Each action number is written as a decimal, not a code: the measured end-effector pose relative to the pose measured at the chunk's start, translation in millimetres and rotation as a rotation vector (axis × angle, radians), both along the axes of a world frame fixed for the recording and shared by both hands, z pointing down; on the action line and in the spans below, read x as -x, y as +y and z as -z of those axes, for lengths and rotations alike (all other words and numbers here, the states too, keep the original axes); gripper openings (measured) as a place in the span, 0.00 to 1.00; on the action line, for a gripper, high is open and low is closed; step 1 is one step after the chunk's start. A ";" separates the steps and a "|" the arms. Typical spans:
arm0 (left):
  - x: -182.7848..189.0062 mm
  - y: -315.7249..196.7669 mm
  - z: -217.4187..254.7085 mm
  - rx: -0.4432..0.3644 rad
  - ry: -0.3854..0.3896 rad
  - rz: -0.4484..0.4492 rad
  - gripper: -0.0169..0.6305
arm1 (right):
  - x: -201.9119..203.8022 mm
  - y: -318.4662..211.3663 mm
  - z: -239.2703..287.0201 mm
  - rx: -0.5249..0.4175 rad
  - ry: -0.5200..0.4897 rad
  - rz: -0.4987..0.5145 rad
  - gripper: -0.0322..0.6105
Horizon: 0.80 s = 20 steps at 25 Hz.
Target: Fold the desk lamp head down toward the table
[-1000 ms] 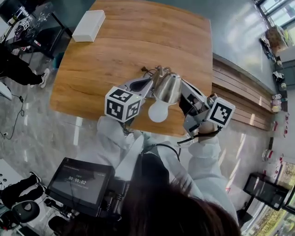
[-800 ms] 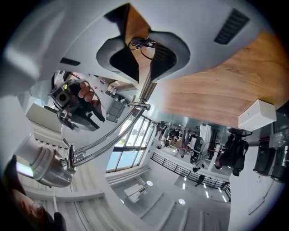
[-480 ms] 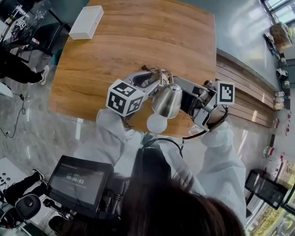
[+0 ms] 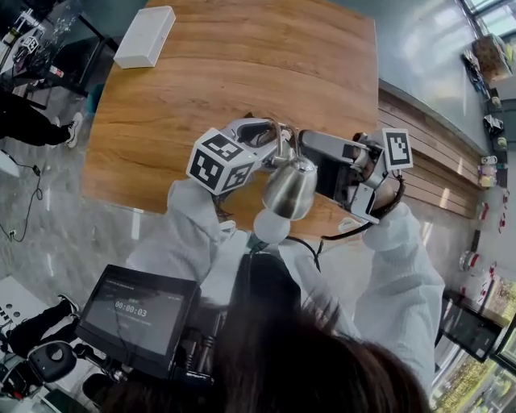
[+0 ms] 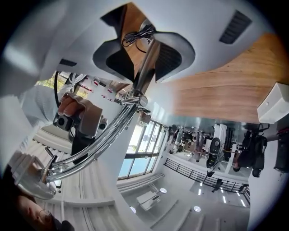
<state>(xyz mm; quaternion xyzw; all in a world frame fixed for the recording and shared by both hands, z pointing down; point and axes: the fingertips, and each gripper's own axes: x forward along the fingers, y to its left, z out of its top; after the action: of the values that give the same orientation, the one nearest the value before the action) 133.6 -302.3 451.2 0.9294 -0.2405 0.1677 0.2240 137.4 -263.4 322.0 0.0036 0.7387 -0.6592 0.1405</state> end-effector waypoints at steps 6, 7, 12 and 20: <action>-3.7 -0.6 -1.3 -0.007 -0.013 -0.029 0.23 | 8.2 -2.2 1.7 0.045 -0.042 0.063 0.28; -3.6 -1.9 -1.4 -0.009 -0.019 -0.026 0.23 | 10.1 -3.8 2.7 0.052 -0.043 0.073 0.28; -4.7 -1.2 -2.6 0.002 -0.034 -0.043 0.24 | 10.1 -0.1 4.3 0.082 -0.051 0.081 0.28; -5.9 -0.6 -5.8 0.095 0.002 -0.130 0.27 | 8.3 8.3 1.7 0.001 -0.045 0.062 0.26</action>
<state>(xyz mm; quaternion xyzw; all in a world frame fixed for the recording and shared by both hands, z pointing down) 139.4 -302.9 457.0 0.9316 -0.1711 0.1923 0.2568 129.1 -255.1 320.2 0.0412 0.7347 -0.6633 0.1364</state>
